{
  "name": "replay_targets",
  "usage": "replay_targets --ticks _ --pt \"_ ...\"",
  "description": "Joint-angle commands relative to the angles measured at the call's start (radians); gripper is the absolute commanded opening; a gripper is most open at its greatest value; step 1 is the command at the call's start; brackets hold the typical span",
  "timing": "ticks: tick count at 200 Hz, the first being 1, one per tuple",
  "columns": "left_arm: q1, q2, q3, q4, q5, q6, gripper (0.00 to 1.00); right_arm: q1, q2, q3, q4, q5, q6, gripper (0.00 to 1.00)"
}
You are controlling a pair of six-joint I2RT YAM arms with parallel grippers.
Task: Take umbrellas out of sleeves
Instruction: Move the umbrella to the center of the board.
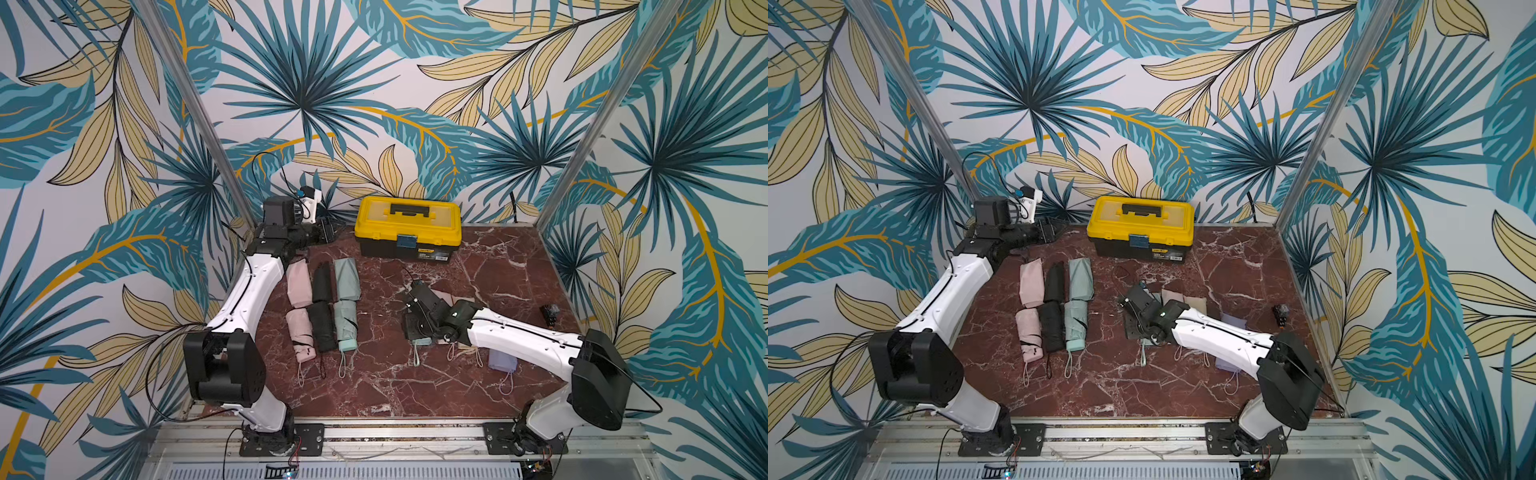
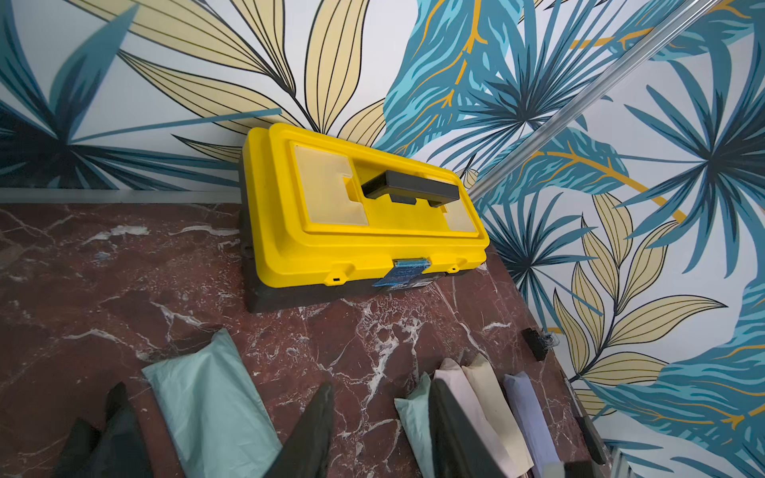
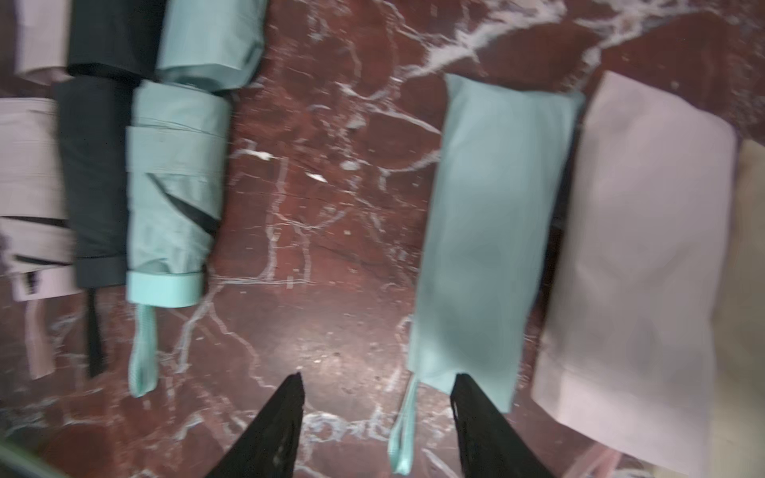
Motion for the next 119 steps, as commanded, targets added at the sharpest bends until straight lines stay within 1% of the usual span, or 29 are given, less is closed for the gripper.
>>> replay_targets --ticks 1,26,42,79,119 --pt "0.009 0.026 -0.001 0.022 0.029 0.008 0.39 -0.065 -0.022 -0.006 -0.012 0.023 -0.021 0.6" --pt "0.01 0.041 0.004 0.022 0.036 0.002 0.4 -0.16 -0.006 0.025 -0.006 -0.063 -0.026 0.6" --pt "0.01 0.056 0.006 0.022 0.039 -0.009 0.4 -0.196 0.012 0.048 0.006 -0.119 -0.027 0.6" --pt "0.021 0.095 0.025 0.022 0.083 -0.032 0.4 -0.202 0.078 0.078 -0.014 -0.164 -0.024 0.6" --pt "0.027 0.104 0.03 0.022 0.091 -0.044 0.4 -0.202 0.139 0.039 0.006 -0.156 -0.022 0.6"
